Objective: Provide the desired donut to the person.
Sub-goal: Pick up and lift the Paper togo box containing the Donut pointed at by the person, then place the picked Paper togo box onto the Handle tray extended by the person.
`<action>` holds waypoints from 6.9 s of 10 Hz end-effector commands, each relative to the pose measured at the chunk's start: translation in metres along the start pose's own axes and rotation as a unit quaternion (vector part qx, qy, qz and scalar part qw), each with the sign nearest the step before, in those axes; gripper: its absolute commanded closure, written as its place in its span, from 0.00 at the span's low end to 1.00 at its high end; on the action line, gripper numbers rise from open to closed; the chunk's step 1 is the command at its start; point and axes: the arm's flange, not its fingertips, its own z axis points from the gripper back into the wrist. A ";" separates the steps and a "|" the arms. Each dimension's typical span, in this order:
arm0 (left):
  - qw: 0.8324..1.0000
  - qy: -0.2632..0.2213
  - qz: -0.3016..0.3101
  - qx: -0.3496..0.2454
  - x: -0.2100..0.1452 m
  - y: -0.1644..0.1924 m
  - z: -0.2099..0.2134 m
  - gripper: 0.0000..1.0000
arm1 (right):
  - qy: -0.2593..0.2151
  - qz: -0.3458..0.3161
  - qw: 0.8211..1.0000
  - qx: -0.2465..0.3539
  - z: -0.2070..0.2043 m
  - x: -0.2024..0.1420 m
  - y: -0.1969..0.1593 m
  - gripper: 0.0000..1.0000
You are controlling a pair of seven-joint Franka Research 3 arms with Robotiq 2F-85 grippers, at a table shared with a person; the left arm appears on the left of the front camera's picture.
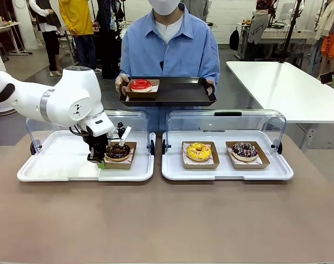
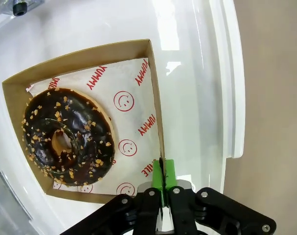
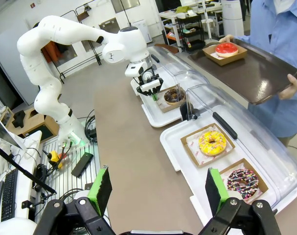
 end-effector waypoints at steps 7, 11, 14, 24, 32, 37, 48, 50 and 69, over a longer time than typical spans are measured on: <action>0.996 0.084 -0.019 -0.038 0.025 -0.132 0.197 1.00 | -0.003 0.000 1.000 0.003 -0.001 0.000 0.000 0.00; 0.995 0.085 0.006 0.046 0.043 -0.161 0.285 1.00 | -0.003 0.000 1.000 0.003 -0.001 0.000 0.000 0.00; 0.997 0.055 0.030 0.051 0.038 -0.136 0.293 1.00 | -0.003 0.000 1.000 0.003 -0.001 0.000 0.000 0.00; 0.997 0.053 0.021 0.050 0.034 -0.136 0.294 1.00 | -0.003 0.000 1.000 0.003 -0.001 0.000 0.000 0.00; 0.997 0.053 0.021 0.050 0.034 -0.136 0.294 1.00 | -0.003 0.000 1.000 0.003 -0.001 0.000 0.000 0.00; 0.993 0.058 -0.013 0.103 0.084 -0.116 0.327 0.99 | -0.003 0.000 1.000 0.003 -0.001 0.000 0.000 0.00; 0.991 0.035 -0.032 0.126 0.225 0.062 0.245 0.99 | -0.003 0.000 1.000 0.003 -0.001 0.000 0.000 0.00; 0.994 0.026 -0.027 0.102 0.223 0.070 0.232 0.99 | -0.003 0.000 1.000 0.003 -0.001 0.000 0.000 0.00; 0.998 0.021 -0.054 0.032 0.173 0.009 0.275 0.00 | -0.003 0.000 1.000 0.003 -0.001 0.000 0.000 0.00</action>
